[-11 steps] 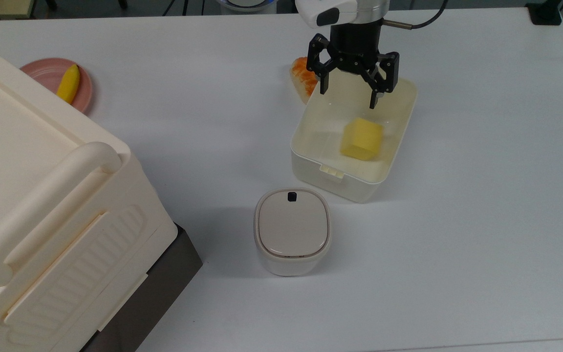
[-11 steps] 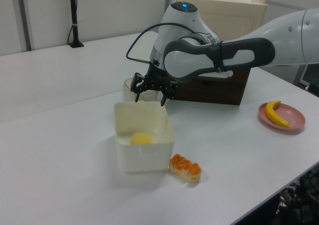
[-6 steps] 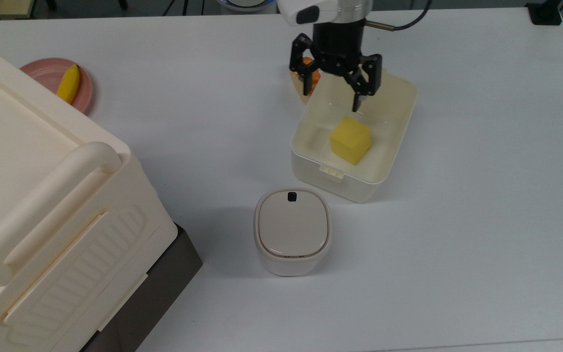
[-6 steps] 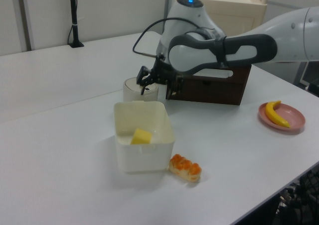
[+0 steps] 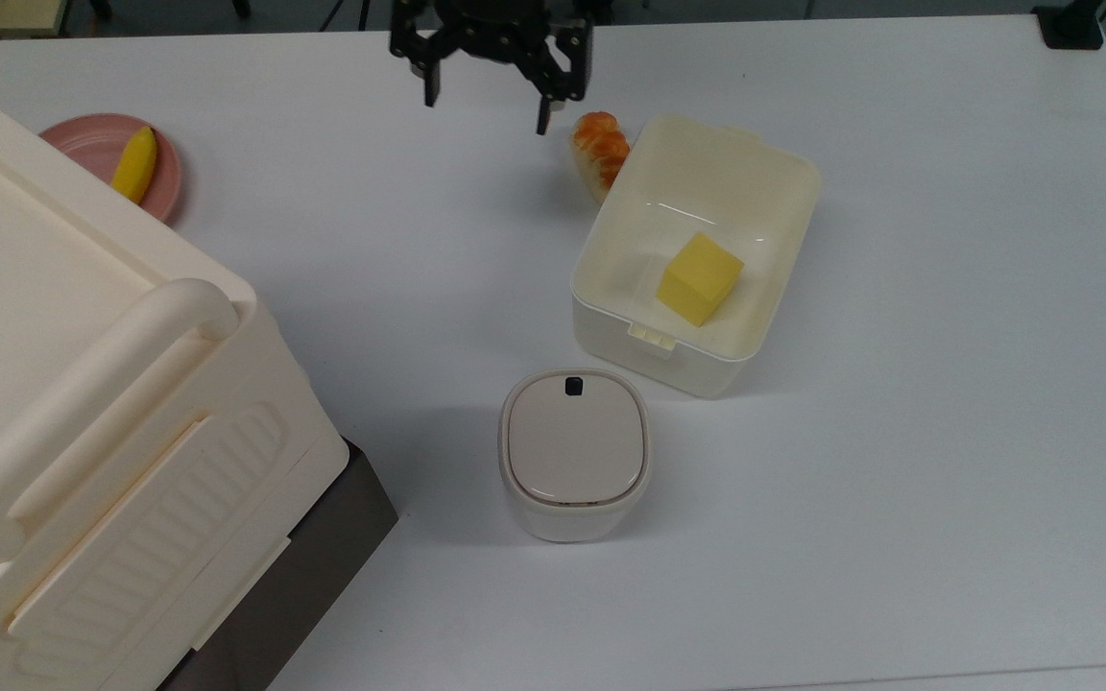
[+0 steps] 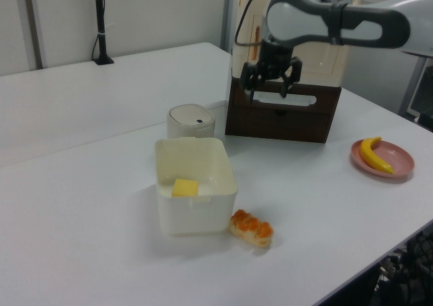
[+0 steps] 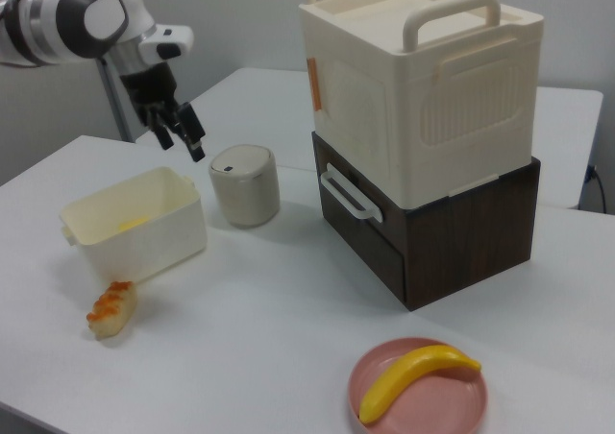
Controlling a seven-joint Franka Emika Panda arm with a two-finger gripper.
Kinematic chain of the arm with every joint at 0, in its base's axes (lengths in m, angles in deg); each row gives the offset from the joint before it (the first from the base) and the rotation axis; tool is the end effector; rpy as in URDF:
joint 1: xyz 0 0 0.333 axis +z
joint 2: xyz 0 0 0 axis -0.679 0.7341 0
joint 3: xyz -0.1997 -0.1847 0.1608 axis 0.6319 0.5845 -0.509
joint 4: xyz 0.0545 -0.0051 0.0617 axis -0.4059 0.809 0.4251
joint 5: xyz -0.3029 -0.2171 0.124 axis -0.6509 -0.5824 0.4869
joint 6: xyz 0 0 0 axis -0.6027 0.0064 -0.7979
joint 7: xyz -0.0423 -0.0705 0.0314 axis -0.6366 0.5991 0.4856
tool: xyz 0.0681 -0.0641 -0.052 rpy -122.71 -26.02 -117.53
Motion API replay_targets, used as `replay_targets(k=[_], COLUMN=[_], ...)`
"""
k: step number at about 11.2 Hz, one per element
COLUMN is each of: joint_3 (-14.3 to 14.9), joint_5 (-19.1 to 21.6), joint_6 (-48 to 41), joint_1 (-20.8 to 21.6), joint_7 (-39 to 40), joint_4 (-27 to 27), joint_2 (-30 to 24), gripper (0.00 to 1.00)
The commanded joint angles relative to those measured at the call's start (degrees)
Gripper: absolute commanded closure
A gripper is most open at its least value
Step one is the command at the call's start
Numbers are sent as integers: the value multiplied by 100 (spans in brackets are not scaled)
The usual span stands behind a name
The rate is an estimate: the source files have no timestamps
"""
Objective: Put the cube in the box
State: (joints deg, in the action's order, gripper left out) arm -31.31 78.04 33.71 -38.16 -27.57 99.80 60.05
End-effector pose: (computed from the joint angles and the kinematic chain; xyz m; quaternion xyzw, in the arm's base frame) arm 0.5767 0.0544 0.5766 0.9891 -0.1193 0.0762 0.0408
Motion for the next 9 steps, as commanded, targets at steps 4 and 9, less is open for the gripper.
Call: replay_targets(k=[4,9], joint_3=[-23,198], joint_5=[51,313], joint_6=[-620,-937], joint_1=[-409,-391], joint_7=[133,608], joint_4=[-400,-400], joint_2=[-109,-276], gripper=[0,0])
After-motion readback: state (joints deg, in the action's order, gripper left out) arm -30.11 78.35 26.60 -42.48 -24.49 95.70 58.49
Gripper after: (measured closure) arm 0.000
